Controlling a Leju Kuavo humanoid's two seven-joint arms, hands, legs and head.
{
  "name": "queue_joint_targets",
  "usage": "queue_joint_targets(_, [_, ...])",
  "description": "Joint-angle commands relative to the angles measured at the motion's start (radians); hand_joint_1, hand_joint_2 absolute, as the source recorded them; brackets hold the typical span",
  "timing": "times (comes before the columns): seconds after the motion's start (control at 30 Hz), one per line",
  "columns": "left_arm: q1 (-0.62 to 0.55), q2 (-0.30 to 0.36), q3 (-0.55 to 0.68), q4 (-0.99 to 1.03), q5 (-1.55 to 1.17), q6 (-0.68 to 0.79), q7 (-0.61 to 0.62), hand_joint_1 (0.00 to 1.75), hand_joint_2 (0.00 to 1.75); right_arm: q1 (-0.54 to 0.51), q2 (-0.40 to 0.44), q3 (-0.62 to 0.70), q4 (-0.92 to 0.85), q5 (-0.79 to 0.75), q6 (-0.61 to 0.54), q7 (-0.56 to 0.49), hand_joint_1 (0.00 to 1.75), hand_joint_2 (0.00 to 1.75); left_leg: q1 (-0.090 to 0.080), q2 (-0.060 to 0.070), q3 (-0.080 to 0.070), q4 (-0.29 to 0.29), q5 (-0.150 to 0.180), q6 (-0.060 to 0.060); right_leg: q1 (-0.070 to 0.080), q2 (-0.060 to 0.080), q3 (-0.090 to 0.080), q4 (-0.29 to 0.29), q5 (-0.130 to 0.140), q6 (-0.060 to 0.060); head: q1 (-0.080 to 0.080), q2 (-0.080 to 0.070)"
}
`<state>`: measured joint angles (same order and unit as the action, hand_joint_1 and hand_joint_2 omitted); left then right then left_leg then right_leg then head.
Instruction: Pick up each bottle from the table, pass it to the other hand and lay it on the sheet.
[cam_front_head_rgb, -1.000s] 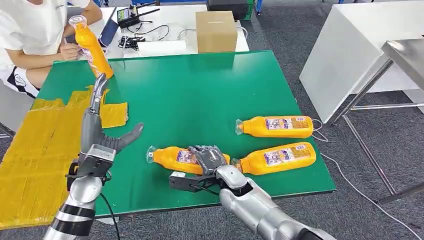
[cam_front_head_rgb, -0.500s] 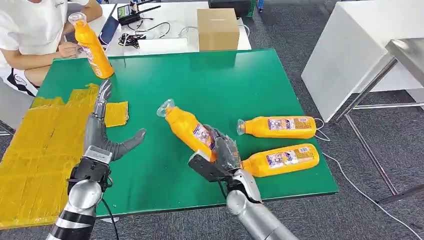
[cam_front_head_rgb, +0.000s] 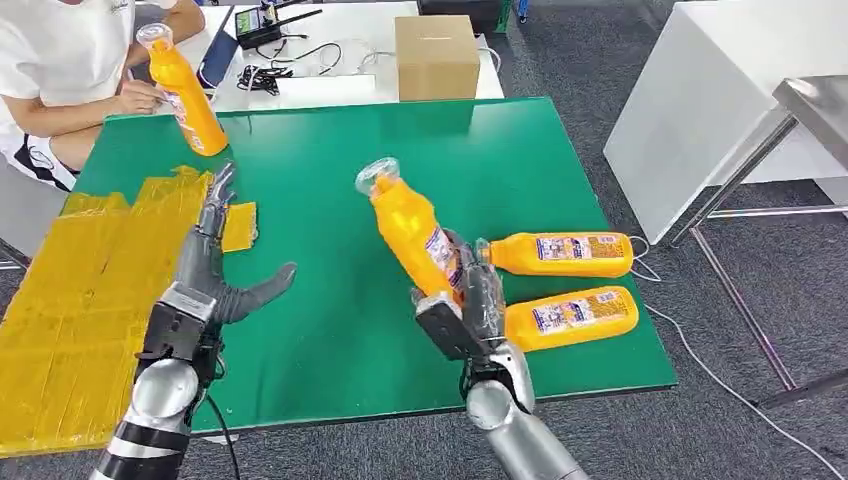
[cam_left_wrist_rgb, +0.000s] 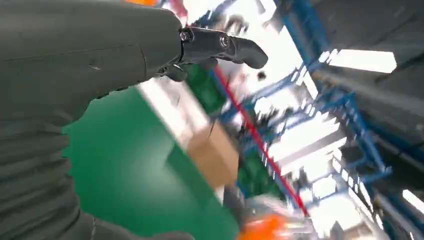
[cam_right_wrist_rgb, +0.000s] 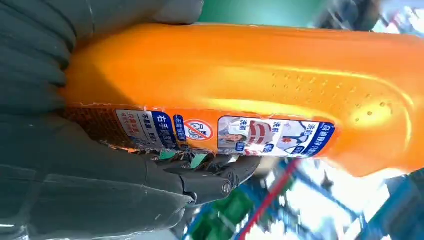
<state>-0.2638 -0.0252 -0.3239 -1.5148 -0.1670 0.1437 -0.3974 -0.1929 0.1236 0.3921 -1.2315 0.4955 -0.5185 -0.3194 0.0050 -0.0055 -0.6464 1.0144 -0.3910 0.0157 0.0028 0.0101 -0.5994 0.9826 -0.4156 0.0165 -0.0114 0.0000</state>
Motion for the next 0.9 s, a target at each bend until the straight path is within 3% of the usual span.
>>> queue_joint_targets(0.03, [-0.111,0.064,-0.073,0.133,0.065,-0.113,0.112,0.00,1.75,0.055,0.015,-0.108,-0.129,-0.089,-0.063,-0.072,1.75,1.75,0.000,-0.002,0.003,0.000,-0.001,-0.001,0.000,-0.003,0.004,0.000,-0.002,0.000,0.000,0.000])
queue_joint_targets(0.13, [-0.129,0.061,-0.090,0.175,0.208,-0.266,0.133,0.00,1.75,0.032,0.015,-0.094,-0.080,-0.070,-0.070,-0.084,1.75,1.75,0.000,-0.003,0.003,-0.001,-0.001,-0.001,0.000,-0.004,0.004,0.000,-0.002,0.000,0.000,0.000])
queue_joint_targets(0.27, [-0.159,0.077,-0.132,0.209,0.293,-0.362,0.164,0.00,1.75,-0.005,0.036,-0.062,-0.015,-0.078,-0.081,-0.137,1.75,1.75,0.000,0.000,0.003,-0.001,-0.001,-0.001,0.000,-0.001,0.003,-0.001,-0.001,0.000,0.000,0.000])
queue_joint_targets(0.43, [-0.180,0.077,-0.149,0.234,0.355,-0.373,0.172,0.00,1.75,-0.021,0.027,-0.009,-0.002,-0.113,-0.052,-0.185,1.75,1.75,0.000,0.000,0.007,-0.001,-0.002,-0.002,0.000,-0.002,0.007,-0.001,-0.002,0.000,0.000,0.000])
queue_joint_targets(0.63, [-0.196,0.067,-0.164,0.261,0.423,-0.397,0.179,0.00,1.75,-0.093,0.028,0.082,0.132,-0.086,0.027,-0.192,1.75,1.75,0.000,0.002,0.005,-0.001,-0.002,-0.001,0.000,0.001,0.005,-0.001,-0.001,0.000,0.000,0.000])
queue_joint_targets(0.9, [-0.224,0.047,-0.189,0.298,0.457,-0.405,0.177,0.00,1.75,-0.142,0.076,0.196,0.289,0.025,-0.010,-0.210,1.75,1.75,0.001,0.001,0.002,-0.001,-0.001,-0.001,0.001,0.000,0.002,-0.001,0.000,0.000,0.000,0.000])
